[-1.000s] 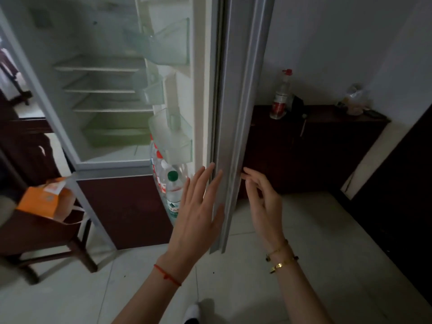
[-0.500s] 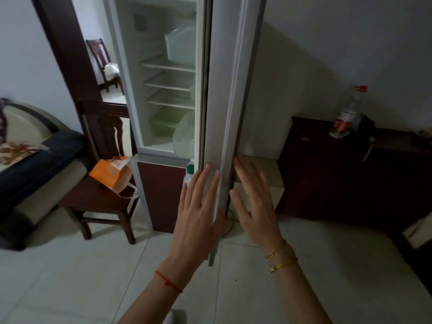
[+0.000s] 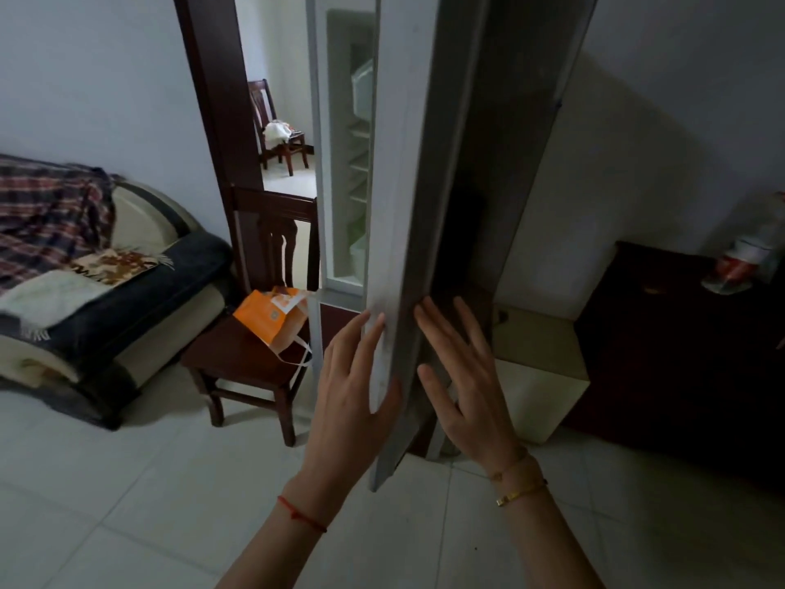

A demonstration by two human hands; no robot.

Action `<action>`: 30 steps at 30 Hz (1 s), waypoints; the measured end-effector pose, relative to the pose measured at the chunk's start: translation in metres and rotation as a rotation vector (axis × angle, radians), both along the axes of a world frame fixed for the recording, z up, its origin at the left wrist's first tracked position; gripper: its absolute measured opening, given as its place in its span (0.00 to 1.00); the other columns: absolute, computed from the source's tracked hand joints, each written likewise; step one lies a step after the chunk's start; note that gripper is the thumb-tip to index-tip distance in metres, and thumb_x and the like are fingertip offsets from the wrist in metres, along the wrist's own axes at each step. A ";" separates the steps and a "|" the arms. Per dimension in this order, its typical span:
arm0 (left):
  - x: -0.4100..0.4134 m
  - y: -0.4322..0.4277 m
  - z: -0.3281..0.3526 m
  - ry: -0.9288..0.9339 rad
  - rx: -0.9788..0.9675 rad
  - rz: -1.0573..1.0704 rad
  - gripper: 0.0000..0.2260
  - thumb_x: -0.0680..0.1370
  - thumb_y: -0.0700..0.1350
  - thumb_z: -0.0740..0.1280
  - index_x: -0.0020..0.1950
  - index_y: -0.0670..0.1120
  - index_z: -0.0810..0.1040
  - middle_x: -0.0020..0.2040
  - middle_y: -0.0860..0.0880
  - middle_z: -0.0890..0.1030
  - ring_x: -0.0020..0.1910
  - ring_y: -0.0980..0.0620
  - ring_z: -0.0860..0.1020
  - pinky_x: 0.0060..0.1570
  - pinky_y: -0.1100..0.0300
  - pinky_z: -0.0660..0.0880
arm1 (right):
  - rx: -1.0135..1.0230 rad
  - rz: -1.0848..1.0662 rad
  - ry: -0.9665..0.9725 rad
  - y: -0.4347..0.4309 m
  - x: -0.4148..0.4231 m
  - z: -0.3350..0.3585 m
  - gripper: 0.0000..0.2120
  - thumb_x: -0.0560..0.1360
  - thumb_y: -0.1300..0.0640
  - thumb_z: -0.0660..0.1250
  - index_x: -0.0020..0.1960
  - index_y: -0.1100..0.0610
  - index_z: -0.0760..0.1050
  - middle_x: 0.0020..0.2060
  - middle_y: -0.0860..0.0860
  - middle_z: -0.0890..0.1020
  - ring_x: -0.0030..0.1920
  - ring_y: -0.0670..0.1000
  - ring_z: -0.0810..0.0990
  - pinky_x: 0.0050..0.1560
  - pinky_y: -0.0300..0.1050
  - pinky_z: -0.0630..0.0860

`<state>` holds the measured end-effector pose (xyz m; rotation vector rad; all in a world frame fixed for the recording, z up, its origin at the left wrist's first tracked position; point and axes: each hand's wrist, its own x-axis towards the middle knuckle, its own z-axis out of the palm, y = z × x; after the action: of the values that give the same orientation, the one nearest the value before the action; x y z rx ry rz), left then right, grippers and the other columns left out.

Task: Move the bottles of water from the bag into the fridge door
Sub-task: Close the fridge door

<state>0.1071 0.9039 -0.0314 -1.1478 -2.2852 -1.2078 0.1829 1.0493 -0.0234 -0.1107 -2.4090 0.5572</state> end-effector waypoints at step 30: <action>-0.317 -0.037 -0.004 0.030 -0.187 -0.064 0.42 0.76 0.52 0.66 0.79 0.45 0.41 0.74 0.46 0.65 0.72 0.46 0.64 0.72 0.46 0.64 | -0.039 -0.177 -0.191 -0.044 -0.290 -0.006 0.28 0.82 0.44 0.49 0.79 0.46 0.44 0.78 0.42 0.44 0.78 0.44 0.38 0.78 0.57 0.46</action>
<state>-0.2101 0.8666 -0.0350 -1.3036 -2.3967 -1.0072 -0.1067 1.0056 -0.0297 -0.4064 -2.5397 0.5317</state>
